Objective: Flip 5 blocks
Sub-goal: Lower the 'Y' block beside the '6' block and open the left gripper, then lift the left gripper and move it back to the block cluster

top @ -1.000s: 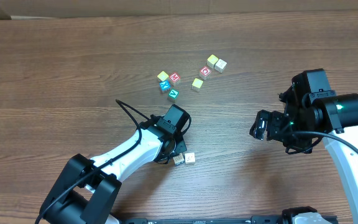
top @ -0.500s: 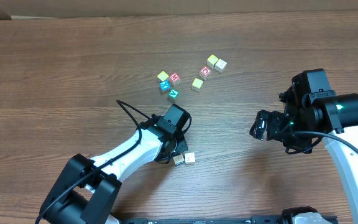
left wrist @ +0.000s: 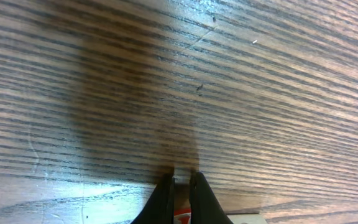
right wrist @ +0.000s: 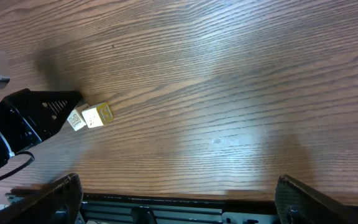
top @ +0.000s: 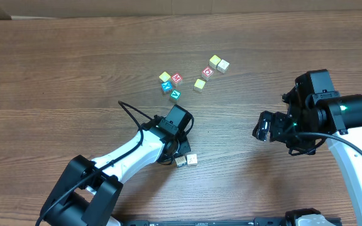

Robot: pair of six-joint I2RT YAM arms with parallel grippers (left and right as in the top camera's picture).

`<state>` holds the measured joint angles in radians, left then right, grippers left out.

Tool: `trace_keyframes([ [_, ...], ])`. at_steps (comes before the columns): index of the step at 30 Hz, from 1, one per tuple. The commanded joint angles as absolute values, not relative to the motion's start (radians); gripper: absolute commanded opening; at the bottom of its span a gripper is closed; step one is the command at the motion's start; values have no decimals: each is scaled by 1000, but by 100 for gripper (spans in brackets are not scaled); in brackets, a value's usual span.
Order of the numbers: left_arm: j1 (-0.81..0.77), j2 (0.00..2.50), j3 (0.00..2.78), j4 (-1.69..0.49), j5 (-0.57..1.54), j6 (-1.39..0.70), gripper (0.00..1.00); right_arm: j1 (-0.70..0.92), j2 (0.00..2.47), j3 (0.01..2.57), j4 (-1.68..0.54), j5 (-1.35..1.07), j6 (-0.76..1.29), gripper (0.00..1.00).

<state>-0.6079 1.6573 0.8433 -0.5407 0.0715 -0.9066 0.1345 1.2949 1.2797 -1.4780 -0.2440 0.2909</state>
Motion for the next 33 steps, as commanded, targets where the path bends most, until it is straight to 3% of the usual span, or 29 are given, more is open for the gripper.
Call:
trace_keyframes([
  [1, -612, 1672, 852, -536, 83, -898, 4, 140, 1285, 1295, -1475, -236, 288, 100],
  [25, -629, 1672, 852, -513, 65, -905, 4, 140, 1285, 1295, -1480, -236, 288, 100],
  [33, -484, 1671, 910, -616, 22, -879, 4, 140, 1285, 1295, -1489, -236, 287, 100],
])
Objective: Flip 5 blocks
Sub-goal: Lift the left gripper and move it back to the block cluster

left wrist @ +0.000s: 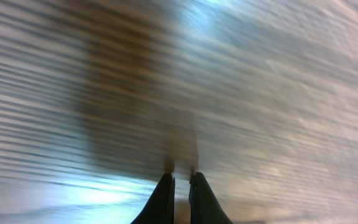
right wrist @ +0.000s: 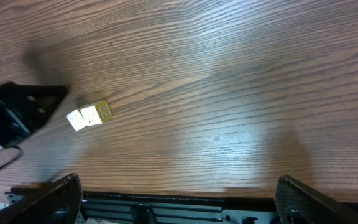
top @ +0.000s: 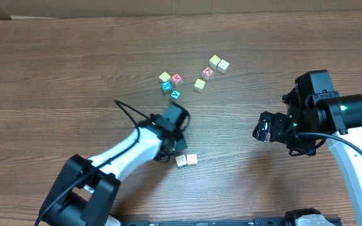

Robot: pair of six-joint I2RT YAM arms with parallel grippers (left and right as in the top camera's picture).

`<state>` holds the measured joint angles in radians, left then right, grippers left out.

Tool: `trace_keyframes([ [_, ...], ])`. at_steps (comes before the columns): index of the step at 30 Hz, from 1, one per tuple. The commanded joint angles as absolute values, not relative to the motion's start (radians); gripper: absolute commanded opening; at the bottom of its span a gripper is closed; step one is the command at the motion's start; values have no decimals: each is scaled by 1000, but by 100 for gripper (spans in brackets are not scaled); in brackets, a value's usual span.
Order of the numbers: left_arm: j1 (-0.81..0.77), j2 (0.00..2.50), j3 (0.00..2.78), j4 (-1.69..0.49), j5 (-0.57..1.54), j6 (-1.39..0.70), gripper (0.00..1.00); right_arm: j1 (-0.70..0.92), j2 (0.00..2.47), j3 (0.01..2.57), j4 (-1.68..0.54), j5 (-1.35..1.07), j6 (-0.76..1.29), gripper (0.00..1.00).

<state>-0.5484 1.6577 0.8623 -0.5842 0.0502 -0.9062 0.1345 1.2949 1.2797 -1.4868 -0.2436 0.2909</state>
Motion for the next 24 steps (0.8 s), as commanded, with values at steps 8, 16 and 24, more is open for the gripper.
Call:
trace_keyframes([
  [8, -446, 1671, 915, -830, 26, -730, 4, 140, 1285, 1295, -1484, -236, 284, 100],
  [16, -514, 1672, 910, -813, 46, -702, 4, 140, 1285, 1295, -1476, -236, 284, 100],
  [24, -522, 1672, 910, -788, 87, -702, 4, 140, 1285, 1295, -1479, -236, 284, 100],
])
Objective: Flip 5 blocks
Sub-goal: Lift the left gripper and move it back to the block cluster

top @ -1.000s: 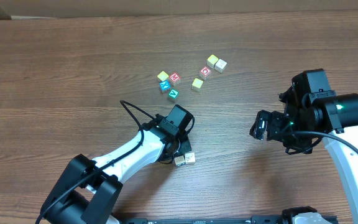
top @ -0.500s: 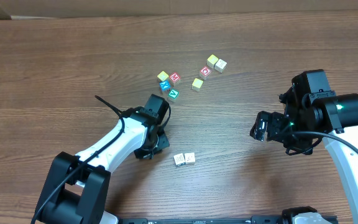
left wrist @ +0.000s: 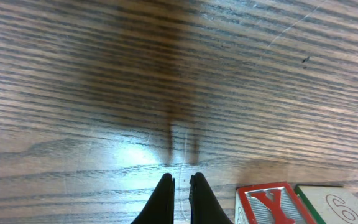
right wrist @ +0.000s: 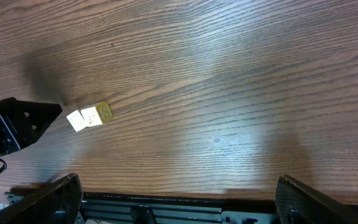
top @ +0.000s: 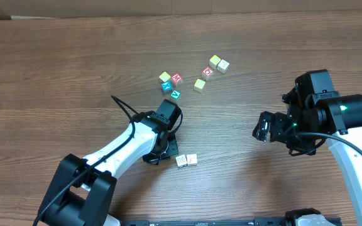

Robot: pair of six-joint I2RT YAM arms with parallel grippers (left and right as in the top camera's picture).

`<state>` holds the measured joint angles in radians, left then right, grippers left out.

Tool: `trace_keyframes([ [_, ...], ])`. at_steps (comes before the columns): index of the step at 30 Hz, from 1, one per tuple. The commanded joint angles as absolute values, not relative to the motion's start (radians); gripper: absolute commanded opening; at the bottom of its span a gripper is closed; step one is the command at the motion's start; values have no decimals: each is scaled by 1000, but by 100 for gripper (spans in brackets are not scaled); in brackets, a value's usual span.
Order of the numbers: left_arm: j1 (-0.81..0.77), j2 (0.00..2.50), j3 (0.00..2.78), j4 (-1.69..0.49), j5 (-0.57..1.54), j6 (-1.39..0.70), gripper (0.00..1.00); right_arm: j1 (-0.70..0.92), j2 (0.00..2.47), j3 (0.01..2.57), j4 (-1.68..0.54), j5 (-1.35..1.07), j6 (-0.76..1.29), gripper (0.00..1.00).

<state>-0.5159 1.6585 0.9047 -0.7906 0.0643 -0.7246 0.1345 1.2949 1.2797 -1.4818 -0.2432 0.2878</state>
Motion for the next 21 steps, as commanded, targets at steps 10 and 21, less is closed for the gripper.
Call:
trace_keyframes([
  [10, -574, 1672, 910, -785, 103, -703, 4, 140, 1285, 1295, -1480, -236, 284, 100],
  [21, -584, 1672, 910, -759, 114, -706, 4, 140, 1285, 1295, -1480, -236, 284, 100],
])
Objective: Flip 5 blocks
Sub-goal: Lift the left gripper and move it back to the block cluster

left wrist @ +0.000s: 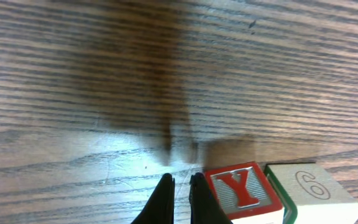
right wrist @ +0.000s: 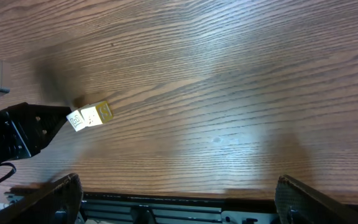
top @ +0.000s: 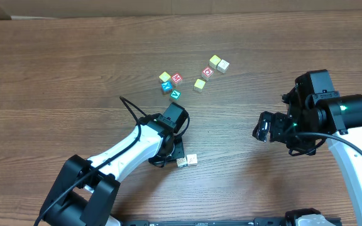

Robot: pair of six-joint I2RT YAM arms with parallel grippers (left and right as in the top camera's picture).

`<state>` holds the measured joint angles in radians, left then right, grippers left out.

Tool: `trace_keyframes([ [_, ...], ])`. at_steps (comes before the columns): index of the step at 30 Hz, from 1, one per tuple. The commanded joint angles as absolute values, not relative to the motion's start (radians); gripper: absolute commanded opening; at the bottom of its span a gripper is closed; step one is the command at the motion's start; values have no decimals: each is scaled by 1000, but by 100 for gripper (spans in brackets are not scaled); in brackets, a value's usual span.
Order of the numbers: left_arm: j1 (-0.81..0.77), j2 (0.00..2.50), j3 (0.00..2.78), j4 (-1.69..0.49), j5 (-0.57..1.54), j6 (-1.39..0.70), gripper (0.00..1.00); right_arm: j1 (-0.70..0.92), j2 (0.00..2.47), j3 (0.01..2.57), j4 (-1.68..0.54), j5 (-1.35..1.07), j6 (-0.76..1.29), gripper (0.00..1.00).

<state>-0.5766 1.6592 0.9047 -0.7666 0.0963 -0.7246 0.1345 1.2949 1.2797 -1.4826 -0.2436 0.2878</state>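
Observation:
Two blocks lie side by side near the front: a red Y block point(left wrist: 241, 190) and a green-edged block marked 6 point(left wrist: 309, 190), seen small as the pair of blocks point(top: 186, 161). My left gripper point(left wrist: 181, 181) is shut and empty, low over the table, its right finger at the Y block's left side. A cluster of several coloured blocks point(top: 171, 85) and several more blocks point(top: 210, 70) sit farther back. My right gripper point(right wrist: 179, 199) is wide open and held high at the right, seen from above as the right gripper point(top: 266, 127).
The wooden table point(top: 55, 75) stretches bare to the left and far side. My left arm point(top: 137, 141) reaches diagonally from the front left. The right wrist view shows the pair of blocks point(right wrist: 89, 116) beside the left arm point(right wrist: 17, 134), with the table's front edge below.
My left gripper has moved right, from a gap away on the Y block's left to right beside it. The two blocks have not visibly moved. The right arm is unchanged.
The left gripper was shut with its tips at the front pair of blocks. It then stood drawn back from them, then low on the table to their left, and now sits against the Y block's left side. The right gripper stayed open and still.

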Motion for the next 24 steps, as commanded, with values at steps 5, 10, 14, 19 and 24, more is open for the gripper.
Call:
trace_keyframes([
  [5, -584, 1672, 910, -741, 125, -706, 4, 140, 1285, 1295, -1480, -236, 284, 100],
  [10, -584, 1672, 910, -736, 131, -706, 4, 140, 1285, 1295, -1480, -236, 284, 100],
  [14, -584, 1672, 910, -736, 131, -706, 4, 140, 1285, 1295, -1480, -236, 284, 100],
  [19, -584, 1672, 910, -735, 131, -711, 4, 140, 1285, 1295, -1485, -236, 284, 100],
  [24, -584, 1672, 910, -736, 122, -730, 4, 140, 1285, 1295, -1487, -236, 284, 100],
])
